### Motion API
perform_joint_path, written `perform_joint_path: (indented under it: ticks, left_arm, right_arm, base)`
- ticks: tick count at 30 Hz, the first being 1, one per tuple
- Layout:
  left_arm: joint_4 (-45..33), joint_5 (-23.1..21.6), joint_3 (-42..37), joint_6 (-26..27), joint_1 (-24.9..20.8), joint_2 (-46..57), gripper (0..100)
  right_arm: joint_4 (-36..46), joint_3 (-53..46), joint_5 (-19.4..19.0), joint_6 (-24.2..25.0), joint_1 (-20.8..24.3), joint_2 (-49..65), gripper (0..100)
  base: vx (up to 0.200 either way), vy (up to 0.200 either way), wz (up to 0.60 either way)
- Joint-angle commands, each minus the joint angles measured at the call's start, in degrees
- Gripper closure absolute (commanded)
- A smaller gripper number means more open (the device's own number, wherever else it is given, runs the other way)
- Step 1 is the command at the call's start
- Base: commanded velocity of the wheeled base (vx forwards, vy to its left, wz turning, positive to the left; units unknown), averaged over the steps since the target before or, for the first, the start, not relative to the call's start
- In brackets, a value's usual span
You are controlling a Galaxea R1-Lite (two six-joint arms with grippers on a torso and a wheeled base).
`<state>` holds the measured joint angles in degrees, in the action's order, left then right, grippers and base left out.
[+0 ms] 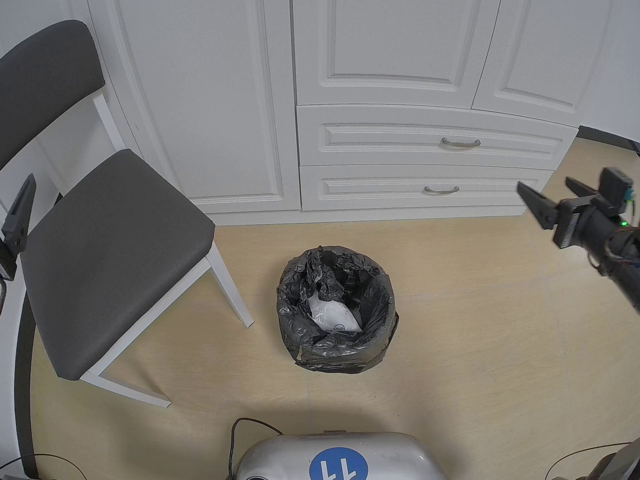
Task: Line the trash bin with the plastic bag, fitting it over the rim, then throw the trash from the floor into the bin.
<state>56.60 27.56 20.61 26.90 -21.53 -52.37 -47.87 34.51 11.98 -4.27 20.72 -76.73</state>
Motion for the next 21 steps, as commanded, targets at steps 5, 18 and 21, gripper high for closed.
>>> perform_joint_path:
  ticks: [5, 18, 21]
  left_arm:
    - [-47.81, -0.84, 24.83, -15.74, 8.08, 29.61, 0]
    - [-55.11, -5.15, 16.12, -17.94, 17.84, 44.28, 0]
    - [-55.11, -5.33, 12.43, -18.29, 18.36, 46.04, 0]
  right_arm:
    - [30.91, -3.66, 3.05, 4.79, -14.57, 58.62, 0]
    - [48.14, -10.25, 1.29, 14.37, -20.81, 76.73, 0]
    - [48.22, -14.30, -0.65, 14.20, -20.81, 76.73, 0]
  base:
    - [0.000, 0.000, 0.00]
    - [0.000, 0.000, 0.00]
    - [0.000, 0.000, 0.00]
